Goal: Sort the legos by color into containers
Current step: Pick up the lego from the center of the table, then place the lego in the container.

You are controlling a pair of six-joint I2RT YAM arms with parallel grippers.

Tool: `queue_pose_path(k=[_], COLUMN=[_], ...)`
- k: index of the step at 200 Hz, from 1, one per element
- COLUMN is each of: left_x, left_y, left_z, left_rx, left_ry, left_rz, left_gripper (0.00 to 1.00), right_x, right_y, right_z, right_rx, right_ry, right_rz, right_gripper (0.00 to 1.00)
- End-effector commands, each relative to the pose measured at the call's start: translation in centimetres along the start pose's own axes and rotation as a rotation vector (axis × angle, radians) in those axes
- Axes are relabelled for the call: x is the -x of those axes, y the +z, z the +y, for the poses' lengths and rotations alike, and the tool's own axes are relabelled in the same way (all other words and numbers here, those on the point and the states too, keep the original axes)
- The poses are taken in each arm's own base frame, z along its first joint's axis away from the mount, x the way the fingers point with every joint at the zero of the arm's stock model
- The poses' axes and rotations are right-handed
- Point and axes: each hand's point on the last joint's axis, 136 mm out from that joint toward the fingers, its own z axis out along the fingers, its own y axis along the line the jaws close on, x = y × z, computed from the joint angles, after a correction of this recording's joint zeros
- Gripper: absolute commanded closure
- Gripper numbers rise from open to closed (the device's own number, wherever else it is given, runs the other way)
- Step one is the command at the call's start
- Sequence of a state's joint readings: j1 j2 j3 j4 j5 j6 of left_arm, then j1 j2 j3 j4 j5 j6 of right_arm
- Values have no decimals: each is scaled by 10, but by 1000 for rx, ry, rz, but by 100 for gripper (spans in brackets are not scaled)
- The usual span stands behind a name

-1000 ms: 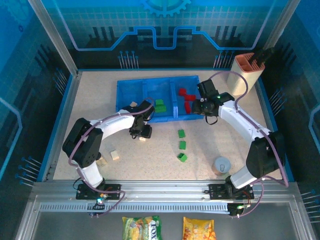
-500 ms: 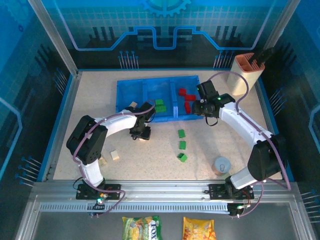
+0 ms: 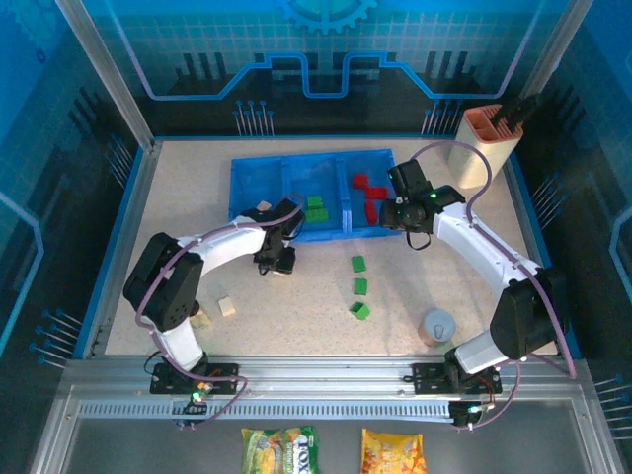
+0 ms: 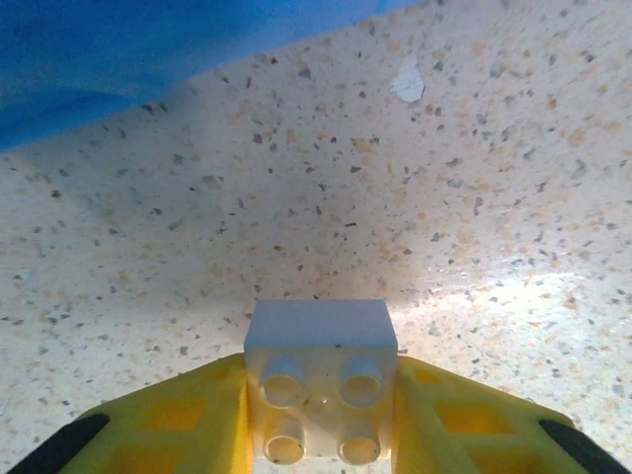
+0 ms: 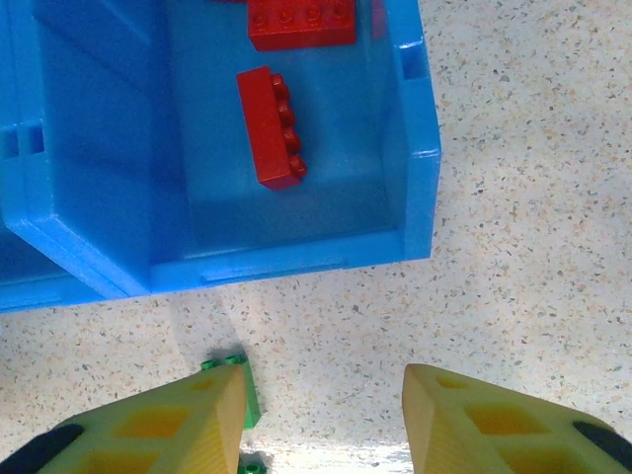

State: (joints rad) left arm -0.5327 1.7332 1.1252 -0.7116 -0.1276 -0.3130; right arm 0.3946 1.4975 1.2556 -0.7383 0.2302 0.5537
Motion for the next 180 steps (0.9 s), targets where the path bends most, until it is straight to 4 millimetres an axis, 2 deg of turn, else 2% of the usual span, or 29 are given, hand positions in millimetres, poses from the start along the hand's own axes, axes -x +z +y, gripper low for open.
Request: queue_pose_path(k=[1, 42, 90, 145, 180], left_x=[11, 22, 42, 85, 116], left_y=[-25, -45, -60, -70, -68], left_z=[8, 21, 45, 66, 79], left_rx=[-2, -12, -4, -1, 10], left_ry=[-32, -72, -122, -173, -197], left_rz=[-50, -95, -137, -191, -206], left_gripper=[65, 65, 66, 66, 66], right_x=[2, 3, 0, -1, -4], right_y=[-14, -16, -16, -16, -18], right_z=[4, 4, 4, 4, 2], right_rx=[1, 1, 1, -1, -6], right_ry=[-9, -13, -16, -21, -23], right_rz=[-23, -25, -18, -13, -9], right_gripper=[53, 54, 54, 54, 54])
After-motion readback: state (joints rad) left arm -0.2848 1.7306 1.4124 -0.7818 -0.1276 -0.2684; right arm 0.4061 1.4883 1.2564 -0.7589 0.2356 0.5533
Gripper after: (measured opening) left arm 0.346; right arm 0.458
